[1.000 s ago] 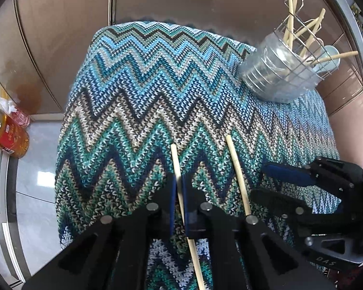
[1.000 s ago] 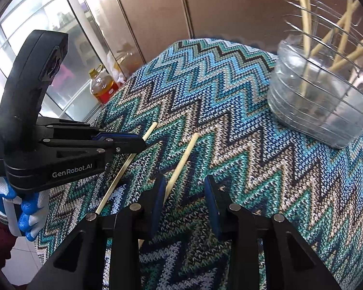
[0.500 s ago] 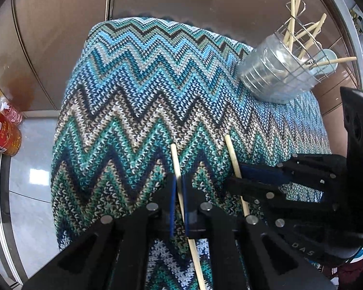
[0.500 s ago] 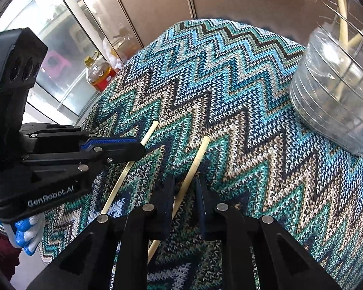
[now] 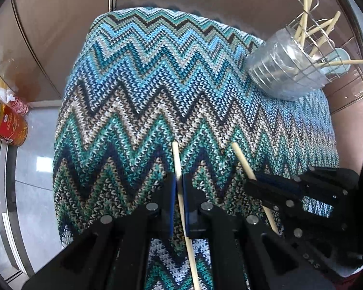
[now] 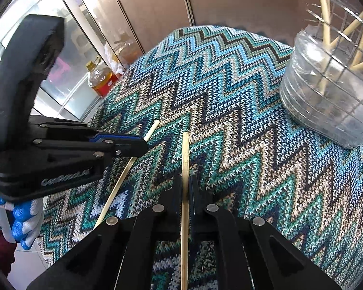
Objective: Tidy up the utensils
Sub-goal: 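Grasp a chopstick with the left tool while the right tool grasps the last chopstick, then carry both chopsticks over the holder and lower them in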
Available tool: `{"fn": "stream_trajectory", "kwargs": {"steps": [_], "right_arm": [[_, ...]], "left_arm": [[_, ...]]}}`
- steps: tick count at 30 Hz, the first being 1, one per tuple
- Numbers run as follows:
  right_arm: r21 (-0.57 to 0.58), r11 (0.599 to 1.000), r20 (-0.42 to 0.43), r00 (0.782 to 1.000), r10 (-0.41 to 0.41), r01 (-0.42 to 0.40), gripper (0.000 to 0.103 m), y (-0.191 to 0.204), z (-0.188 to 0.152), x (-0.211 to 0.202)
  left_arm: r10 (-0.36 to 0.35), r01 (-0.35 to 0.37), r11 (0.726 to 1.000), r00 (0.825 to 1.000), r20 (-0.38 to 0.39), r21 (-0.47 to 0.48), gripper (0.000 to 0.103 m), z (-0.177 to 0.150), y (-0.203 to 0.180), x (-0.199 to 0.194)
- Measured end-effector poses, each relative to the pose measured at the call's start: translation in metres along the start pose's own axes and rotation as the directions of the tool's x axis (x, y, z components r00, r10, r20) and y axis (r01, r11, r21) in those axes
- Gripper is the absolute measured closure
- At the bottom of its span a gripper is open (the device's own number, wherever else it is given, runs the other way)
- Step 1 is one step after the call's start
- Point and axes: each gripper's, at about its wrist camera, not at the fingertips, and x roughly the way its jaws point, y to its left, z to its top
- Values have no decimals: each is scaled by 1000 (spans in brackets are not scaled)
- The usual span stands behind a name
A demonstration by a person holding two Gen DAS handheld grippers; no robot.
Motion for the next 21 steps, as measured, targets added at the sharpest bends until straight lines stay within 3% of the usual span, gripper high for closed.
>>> {"fn": "stream_trajectory", "kwargs": {"steps": [11, 17, 21], "right_arm": [[42, 997, 72, 995, 66, -69, 98, -22, -17, -30], [69, 991, 125, 987, 104, -113, 98, -36, -27, -46], [86, 987, 161, 979, 121, -136, 98, -41, -35, -60]], "left_arm": [[148, -145, 988, 987, -62, 56, 97, 12, -29, 11], [163, -160, 986, 982, -99, 41, 97, 26, -37, 17], [173, -172, 985, 982, -81, 24, 99, 31, -33, 17]]}}
